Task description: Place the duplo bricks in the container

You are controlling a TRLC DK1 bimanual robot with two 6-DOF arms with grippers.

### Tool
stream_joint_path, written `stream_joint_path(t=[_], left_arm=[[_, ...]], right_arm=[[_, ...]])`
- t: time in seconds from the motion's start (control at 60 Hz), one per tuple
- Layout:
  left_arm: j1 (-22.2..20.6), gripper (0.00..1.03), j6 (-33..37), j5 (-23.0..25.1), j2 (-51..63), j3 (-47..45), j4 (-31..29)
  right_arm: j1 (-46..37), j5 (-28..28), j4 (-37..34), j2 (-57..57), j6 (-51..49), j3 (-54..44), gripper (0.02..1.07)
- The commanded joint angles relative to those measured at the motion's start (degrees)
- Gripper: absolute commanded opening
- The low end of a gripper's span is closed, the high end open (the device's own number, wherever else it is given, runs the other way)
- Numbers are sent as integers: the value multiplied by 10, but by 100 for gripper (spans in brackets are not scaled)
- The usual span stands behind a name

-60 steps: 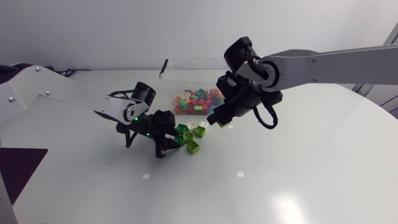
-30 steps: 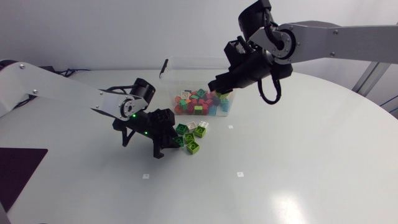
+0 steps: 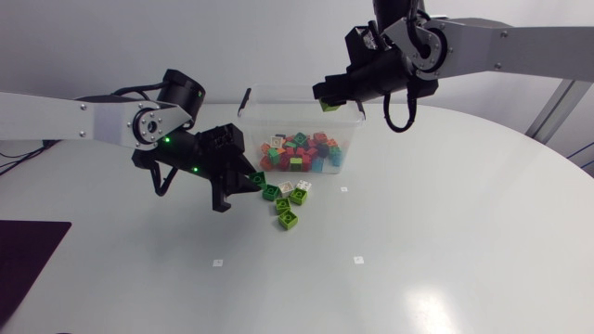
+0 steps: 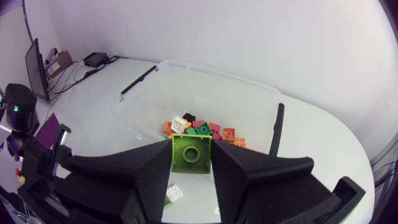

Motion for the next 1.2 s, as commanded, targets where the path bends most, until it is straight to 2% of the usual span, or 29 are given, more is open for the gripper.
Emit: stream_joint_path(t=[0.0,0.283,0.483,0.517,0.567,0.617,0.717,0.8,0.883,1.017,1.183], left_arm=[[4,30,-19,5,-16,29,-5],[3,31,-74,17,-16,99,-2],[4,31,-131,17,17,158,33],[4,31,-141,18,27,171,38],[5,31,-156,18,42,190,47],[7,31,-167,17,53,203,56],[9,31,-185,17,75,229,70],[12,31,-205,17,97,253,83],[17,31,-226,17,117,269,105],[18,31,-235,17,147,300,107],[17,31,-251,11,196,351,108]], right_arm=[[-6,-2,11,35,18,22,31],[-7,-2,24,84,20,68,31],[-8,6,22,130,21,107,33],[-8,11,22,136,21,112,37],[-8,15,21,140,21,118,50],[-8,16,17,141,21,121,58],[-8,20,16,136,21,120,69],[-8,23,14,129,21,119,83],[-8,23,13,122,22,116,83],[-9,23,14,107,23,104,84],[-16,20,37,45,25,39,88]])
